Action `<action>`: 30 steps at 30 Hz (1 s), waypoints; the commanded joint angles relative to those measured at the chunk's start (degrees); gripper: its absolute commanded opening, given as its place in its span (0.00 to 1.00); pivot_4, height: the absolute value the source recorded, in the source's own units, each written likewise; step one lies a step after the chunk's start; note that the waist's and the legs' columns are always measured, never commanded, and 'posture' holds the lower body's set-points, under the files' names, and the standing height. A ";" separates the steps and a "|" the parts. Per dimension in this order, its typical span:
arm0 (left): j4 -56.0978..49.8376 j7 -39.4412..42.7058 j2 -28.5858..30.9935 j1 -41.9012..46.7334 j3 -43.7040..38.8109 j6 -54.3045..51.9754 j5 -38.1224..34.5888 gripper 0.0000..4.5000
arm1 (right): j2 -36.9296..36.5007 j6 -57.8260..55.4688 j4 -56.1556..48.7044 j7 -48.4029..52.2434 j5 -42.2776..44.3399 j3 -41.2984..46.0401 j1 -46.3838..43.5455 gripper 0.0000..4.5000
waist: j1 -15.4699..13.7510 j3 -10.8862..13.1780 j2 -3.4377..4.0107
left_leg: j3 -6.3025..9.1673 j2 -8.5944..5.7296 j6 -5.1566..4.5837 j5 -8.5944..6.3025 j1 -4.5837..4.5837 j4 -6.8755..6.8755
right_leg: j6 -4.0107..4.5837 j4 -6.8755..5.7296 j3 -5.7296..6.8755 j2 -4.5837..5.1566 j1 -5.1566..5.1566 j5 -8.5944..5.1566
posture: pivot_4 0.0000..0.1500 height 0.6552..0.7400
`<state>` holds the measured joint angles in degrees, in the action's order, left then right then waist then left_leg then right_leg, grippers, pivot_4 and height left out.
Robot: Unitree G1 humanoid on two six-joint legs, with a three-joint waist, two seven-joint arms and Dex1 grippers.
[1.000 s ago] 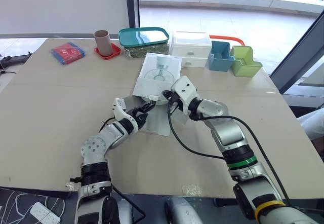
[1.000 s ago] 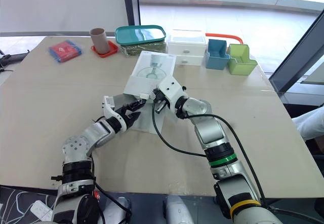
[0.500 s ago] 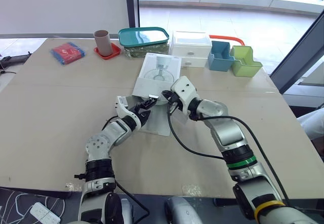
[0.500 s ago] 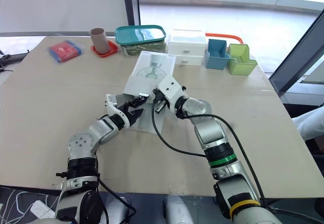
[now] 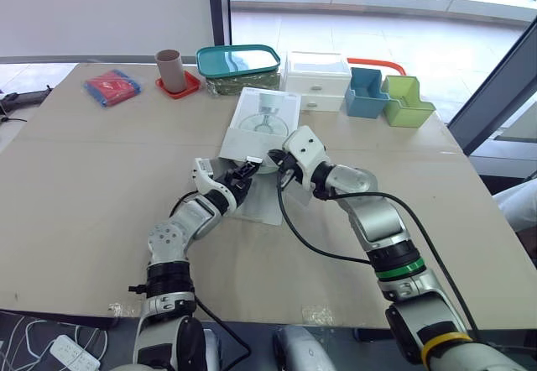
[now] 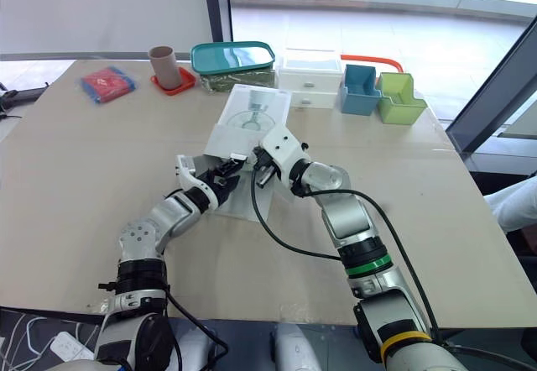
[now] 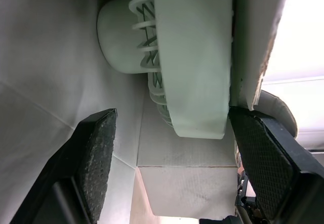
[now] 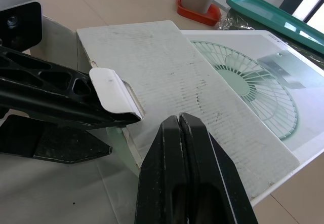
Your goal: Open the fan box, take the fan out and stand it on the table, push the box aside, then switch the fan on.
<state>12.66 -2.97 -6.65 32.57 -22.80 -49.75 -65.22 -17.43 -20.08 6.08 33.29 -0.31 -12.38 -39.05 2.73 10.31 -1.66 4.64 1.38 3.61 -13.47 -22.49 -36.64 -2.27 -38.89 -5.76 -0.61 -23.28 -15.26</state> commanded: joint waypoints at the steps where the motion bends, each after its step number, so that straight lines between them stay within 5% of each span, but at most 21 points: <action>1: -0.46 2.24 -0.82 1.72 0.93 1.64 0.25 0.82 | -0.10 -0.29 -0.80 -0.14 -0.25 0.35 0.05 0.00 | 0.00 0.00 0.00 | 0.00 0.00 0.00 0.00 0.00 0.00 | 0.00 0.00 0.00 0.00 0.00 0.00 | 1.00 1.00; 5: -0.40 2.94 -0.75 1.72 1.32 2.22 0.91 0.82 | -0.11 -0.27 -0.73 -0.10 -0.24 0.37 -0.04 0.00 | -0.01 0.00 -0.01 | 0.00 0.00 0.00 0.00 -0.01 0.00 | -0.01 0.01 0.00 0.00 0.00 0.00 | 1.00 1.00; 10: 0.24 3.01 -1.72 1.95 1.25 2.71 1.21 0.56 | -0.13 -0.20 -0.60 -0.13 -0.30 0.36 -0.12 0.00 | -0.01 0.00 -0.01 | 0.01 -0.01 0.00 0.00 -0.01 0.00 | -0.01 0.01 0.00 0.01 0.00 0.00 | 1.00 1.00; 11: 0.43 3.17 -1.69 2.08 1.24 2.88 1.32 0.43 | -0.13 -0.18 -0.56 -0.13 -0.30 0.38 -0.14 0.00 | -0.01 0.01 -0.01 | 0.01 -0.01 0.00 0.00 -0.01 0.00 | -0.01 0.02 0.00 0.01 0.00 -0.01 | 1.00 1.00; 15: 1.16 3.99 -1.50 2.41 1.03 2.94 1.33 0.30 | -0.11 -0.21 -0.60 -0.19 -0.35 0.36 -0.08 0.00 | -0.01 0.01 -0.01 | 0.00 -0.02 0.00 0.00 -0.01 0.00 | -0.01 0.03 0.00 0.01 0.00 -0.01 | 1.00 1.00; 30: -4.21 4.32 1.17 -1.96 1.53 -3.52 -1.60 0.27 | -0.16 0.06 -0.42 -0.23 -0.46 0.38 -0.13 0.00 | 0.03 0.01 -0.01 | 0.02 -0.03 0.00 0.00 -0.01 0.04 | -0.03 0.05 0.00 0.01 0.00 -0.02 | 1.00 1.00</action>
<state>12.42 1.13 -7.10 32.50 -22.34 -48.99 -64.18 -17.46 -20.10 6.05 33.30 -0.39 -12.38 -39.04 2.75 10.32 -1.67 4.66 1.36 3.61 -13.47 -22.50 -36.59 -2.30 -38.84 -5.76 -0.59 -23.29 -15.28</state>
